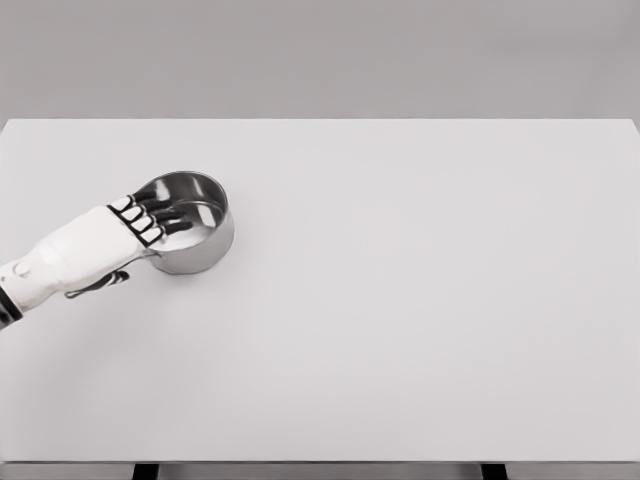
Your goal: Rotate pot handle
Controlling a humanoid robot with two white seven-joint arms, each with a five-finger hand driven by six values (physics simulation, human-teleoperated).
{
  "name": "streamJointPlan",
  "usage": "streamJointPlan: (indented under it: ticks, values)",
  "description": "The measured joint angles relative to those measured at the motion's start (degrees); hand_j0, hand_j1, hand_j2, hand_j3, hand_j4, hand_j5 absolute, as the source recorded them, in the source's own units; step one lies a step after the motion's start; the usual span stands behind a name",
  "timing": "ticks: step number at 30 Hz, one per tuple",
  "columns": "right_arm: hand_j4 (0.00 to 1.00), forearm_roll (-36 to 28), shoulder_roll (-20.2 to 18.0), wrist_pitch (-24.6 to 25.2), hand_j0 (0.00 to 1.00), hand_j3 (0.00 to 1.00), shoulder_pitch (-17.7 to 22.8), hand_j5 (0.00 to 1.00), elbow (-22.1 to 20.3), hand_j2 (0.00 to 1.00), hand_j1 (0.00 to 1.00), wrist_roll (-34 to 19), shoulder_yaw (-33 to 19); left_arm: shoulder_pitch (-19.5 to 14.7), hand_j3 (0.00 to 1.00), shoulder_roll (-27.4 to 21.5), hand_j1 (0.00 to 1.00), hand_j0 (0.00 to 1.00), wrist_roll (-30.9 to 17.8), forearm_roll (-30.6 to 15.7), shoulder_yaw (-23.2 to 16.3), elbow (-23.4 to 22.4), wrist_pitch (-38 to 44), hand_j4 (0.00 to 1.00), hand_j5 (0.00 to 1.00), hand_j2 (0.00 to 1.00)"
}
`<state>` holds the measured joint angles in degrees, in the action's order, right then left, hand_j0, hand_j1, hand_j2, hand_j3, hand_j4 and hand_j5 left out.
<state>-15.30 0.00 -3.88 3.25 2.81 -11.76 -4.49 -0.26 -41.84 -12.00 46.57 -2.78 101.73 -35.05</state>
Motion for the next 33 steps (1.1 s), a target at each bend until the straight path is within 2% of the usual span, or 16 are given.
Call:
streamJointPlan:
  ticks: [22, 33]
  values:
    - [1.00, 0.00, 0.00, 0.01, 1.00, 1.00, 0.00, 1.00, 0.00, 1.00, 1.00, 0.00, 0.00, 0.00, 1.00, -1.24, 1.00, 1.00, 0.01, 0.03, 2.71, -4.40, 0.00, 1.00, 1.00, 1.00]
    - [1.00, 0.00, 0.00, 0.00, 1.00, 1.00, 0.00, 1.00, 0.00, 1.00, 1.00, 0.00, 0.00, -1.32, 1.00, -1.58, 1.00, 1.00, 0.01, 0.08, 3.40, -7.37, 0.00, 1.00, 1.00, 1.00]
